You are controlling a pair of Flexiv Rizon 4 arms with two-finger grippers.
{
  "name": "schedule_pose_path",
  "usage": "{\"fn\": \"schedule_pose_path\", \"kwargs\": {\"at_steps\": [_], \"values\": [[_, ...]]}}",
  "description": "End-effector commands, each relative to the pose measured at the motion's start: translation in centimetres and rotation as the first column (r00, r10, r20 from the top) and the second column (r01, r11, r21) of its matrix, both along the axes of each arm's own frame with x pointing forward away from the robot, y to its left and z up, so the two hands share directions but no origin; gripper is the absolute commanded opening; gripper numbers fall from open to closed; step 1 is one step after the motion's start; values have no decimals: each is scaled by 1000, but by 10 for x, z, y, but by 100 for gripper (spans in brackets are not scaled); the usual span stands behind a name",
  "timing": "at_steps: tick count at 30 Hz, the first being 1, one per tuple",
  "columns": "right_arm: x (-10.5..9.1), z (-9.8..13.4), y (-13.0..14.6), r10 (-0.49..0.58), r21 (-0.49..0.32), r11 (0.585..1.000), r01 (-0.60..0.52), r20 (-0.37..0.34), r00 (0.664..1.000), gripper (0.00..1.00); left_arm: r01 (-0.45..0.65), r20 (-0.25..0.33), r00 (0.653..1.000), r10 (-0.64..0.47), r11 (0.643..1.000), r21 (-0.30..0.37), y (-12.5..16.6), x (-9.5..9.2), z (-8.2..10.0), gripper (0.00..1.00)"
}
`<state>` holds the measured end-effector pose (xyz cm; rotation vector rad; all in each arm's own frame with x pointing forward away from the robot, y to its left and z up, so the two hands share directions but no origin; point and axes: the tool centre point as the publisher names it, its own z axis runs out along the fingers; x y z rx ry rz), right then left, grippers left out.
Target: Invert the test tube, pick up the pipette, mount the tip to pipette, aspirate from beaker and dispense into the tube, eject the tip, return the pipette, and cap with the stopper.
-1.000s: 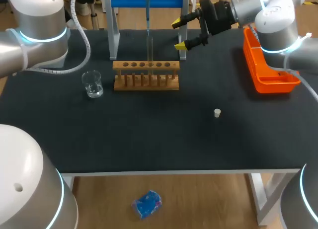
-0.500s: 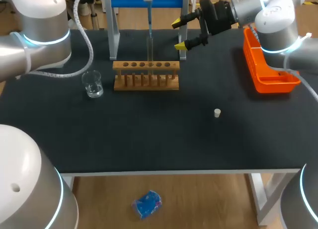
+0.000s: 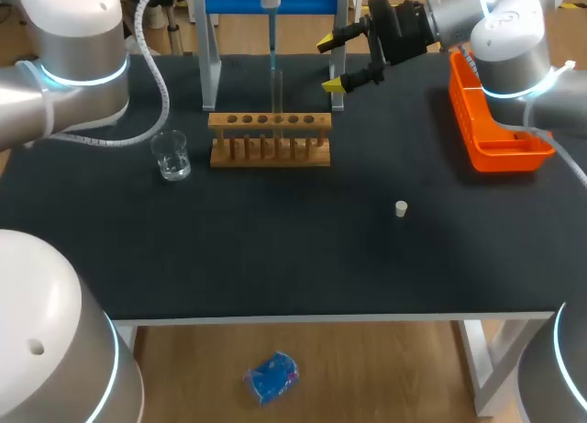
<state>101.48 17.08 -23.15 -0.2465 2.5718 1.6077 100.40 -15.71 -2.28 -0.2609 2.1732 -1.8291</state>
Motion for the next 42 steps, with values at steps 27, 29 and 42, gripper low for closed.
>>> {"fn": "schedule_pose_path", "kwargs": {"at_steps": [27,29,42], "values": [[1,0,-1,3,-2,1000,-3,-1,1000,100,30,10,999,-30,999,-20,-10,15,2,0],[1,0,-1,3,-2,1000,-3,-1,1000,100,34,10,999,-34,999,-22,-11,14,2,0],[1,0,-1,3,-2,1000,-3,-1,1000,100,30,-8,1000,-31,999,-10,-7,6,-5,0]]}}
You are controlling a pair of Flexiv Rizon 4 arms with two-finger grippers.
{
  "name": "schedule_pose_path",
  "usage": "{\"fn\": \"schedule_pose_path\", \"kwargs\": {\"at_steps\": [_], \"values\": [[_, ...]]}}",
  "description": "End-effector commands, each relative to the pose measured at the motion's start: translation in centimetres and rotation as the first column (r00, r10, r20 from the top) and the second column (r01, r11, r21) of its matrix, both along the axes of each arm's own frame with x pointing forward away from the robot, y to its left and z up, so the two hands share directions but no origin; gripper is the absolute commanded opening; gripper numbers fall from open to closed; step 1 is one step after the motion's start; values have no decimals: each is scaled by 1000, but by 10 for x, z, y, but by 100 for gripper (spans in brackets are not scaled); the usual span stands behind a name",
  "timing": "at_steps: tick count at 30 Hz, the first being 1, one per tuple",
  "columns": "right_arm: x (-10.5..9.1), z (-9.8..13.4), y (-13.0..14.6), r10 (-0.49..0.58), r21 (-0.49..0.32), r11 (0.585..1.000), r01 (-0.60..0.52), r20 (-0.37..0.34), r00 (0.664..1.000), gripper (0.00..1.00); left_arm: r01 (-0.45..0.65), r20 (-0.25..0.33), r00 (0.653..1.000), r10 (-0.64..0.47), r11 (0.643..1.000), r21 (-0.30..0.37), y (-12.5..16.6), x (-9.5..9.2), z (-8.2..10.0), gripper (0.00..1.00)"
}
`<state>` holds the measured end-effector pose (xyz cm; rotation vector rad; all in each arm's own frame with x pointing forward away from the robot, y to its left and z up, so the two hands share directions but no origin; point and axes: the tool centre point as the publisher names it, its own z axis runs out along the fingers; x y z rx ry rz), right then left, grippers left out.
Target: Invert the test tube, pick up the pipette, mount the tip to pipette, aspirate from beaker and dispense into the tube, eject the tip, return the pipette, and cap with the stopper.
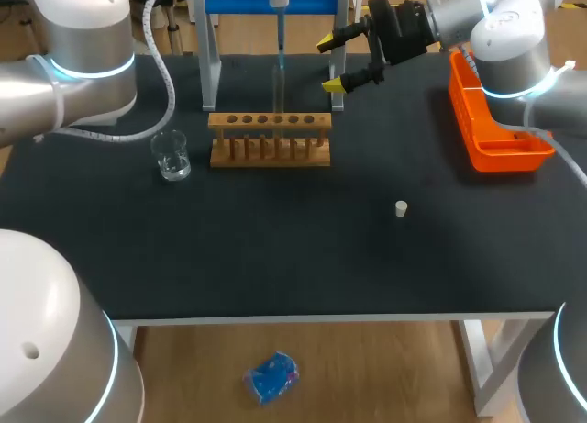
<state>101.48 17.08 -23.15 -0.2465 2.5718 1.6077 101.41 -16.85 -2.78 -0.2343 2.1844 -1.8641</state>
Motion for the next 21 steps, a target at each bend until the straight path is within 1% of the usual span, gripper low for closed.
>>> {"fn": "schedule_pose_path", "kwargs": {"at_steps": [1,9,21], "values": [[1,0,-1,3,-2,1000,-3,-1,1000,100,-8,0,1000,8,1000,4,5,-5,0,0],[1,0,-1,3,-2,1000,-3,-1,1000,100,-19,2,1000,19,1000,6,7,-7,-3,0],[1,0,-1,3,-2,1000,-3,-1,1000,100,-3,27,1000,3,1000,8,2,-2,-6,0]]}}
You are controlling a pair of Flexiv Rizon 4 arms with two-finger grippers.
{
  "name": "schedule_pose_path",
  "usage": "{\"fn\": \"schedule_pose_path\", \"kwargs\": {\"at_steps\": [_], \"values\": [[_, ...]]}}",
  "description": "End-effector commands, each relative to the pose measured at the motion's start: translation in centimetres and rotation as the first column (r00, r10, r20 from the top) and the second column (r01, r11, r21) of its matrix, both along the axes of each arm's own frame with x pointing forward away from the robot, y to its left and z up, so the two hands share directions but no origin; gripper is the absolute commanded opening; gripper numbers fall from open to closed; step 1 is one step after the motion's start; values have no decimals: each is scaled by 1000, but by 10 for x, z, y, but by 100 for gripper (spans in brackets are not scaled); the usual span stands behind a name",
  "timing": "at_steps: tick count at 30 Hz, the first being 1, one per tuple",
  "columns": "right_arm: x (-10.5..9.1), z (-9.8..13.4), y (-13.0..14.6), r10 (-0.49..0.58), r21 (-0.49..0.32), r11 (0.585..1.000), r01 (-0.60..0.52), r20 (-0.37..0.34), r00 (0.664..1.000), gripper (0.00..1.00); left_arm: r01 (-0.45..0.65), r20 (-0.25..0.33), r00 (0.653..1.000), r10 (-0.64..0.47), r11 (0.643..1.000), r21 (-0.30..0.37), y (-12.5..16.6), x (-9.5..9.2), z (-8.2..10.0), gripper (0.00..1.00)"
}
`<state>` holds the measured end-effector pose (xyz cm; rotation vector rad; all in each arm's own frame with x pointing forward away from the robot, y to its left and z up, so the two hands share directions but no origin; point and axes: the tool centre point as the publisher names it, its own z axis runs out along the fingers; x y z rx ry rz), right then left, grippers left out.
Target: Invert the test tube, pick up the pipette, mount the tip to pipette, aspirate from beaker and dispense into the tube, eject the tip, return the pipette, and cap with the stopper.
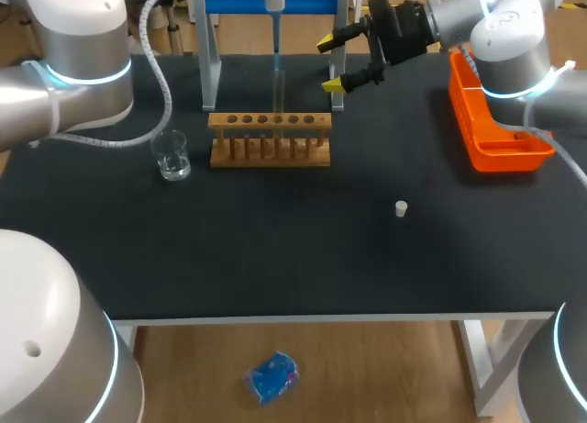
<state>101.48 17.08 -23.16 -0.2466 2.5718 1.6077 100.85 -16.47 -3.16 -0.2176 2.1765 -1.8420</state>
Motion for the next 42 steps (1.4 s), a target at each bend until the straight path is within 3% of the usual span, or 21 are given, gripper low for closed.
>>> {"fn": "schedule_pose_path", "kwargs": {"at_steps": [1,42], "values": [[1,0,-1,3,-2,1000,-3,-1,1000,100,4,6,1000,-4,1000,-3,-2,4,-2,0],[1,0,-1,3,-2,1000,-3,-1,1000,100,27,-27,999,-27,1000,9,-7,5,-26,0]]}}
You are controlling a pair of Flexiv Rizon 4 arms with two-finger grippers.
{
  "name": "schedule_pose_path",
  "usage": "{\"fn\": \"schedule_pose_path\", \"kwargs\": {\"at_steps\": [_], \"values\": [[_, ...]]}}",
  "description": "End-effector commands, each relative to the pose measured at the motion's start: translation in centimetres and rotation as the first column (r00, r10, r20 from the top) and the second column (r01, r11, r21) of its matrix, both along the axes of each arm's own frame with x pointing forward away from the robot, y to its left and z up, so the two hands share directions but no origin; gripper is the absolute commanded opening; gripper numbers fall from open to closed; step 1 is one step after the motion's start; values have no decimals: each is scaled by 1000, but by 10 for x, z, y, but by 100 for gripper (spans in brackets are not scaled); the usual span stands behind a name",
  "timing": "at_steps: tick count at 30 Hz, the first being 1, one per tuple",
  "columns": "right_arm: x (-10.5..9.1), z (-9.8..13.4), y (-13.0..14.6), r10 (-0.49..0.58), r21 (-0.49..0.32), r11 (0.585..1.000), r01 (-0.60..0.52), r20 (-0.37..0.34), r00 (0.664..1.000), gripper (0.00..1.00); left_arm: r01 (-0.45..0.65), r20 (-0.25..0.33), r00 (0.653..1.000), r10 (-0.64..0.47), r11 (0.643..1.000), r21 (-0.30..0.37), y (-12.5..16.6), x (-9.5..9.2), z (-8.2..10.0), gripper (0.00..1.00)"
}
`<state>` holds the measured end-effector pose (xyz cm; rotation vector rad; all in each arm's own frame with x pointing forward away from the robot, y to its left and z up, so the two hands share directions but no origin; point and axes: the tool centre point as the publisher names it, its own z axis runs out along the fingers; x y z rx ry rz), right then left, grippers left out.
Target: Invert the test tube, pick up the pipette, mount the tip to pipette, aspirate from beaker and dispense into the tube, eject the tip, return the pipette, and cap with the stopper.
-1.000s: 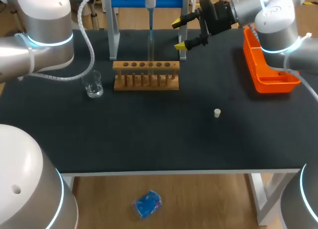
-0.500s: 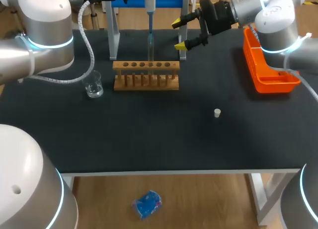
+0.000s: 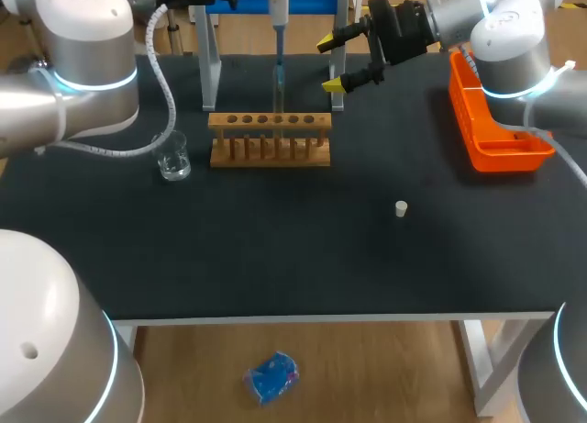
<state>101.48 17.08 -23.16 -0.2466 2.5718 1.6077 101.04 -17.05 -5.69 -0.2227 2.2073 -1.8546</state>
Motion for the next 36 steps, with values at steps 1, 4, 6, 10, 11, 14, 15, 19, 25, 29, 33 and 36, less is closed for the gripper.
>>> {"fn": "schedule_pose_path", "kwargs": {"at_steps": [1,4,6,10,11,14,15,19,25,29,33,36], "values": [[1,0,-1,3,-2,1000,-3,-1,1000,100,9,-1,1000,-9,1000,8,-1,3,-1,0],[1,0,-1,3,-2,1000,-3,-1,1000,100,9,-2,1000,-9,1000,14,-1,4,-3,0],[1,0,-1,3,-2,1000,-3,-1,1000,100,8,-3,1000,-8,1000,25,-1,2,-3,0],[1,0,-1,3,-2,1000,-3,-1,1000,100,5,-8,1000,-5,1000,27,0,1,-5,0],[1,0,-1,3,-2,1000,-3,-1,1000,100,4,-9,1000,-4,1000,27,1,1,-5,0],[1,0,-1,3,-2,1000,-3,-1,1000,100,1,-8,1000,-1,1000,26,1,0,-6,0],[1,0,-1,3,-2,1000,-3,-1,1000,100,0,-6,1000,1,1000,26,1,0,-6,0],[1,0,-1,3,-2,1000,-3,-1,1000,100,-5,1,1000,5,1000,24,1,0,-6,0],[1,0,-1,3,-2,1000,-3,-1,1000,100,-7,9,1000,7,1000,16,0,-1,-7,0],[1,0,-1,3,-2,1000,-3,-1,1000,100,-6,8,1000,6,1000,13,0,-2,-9,0],[1,0,-1,3,-2,1000,-3,-1,1000,100,-6,6,1000,6,1000,9,0,-2,-11,0],[1,0,-1,3,-2,1000,-3,-1,1000,100,-7,5,1000,7,1000,7,0,-1,-12,0]]}}
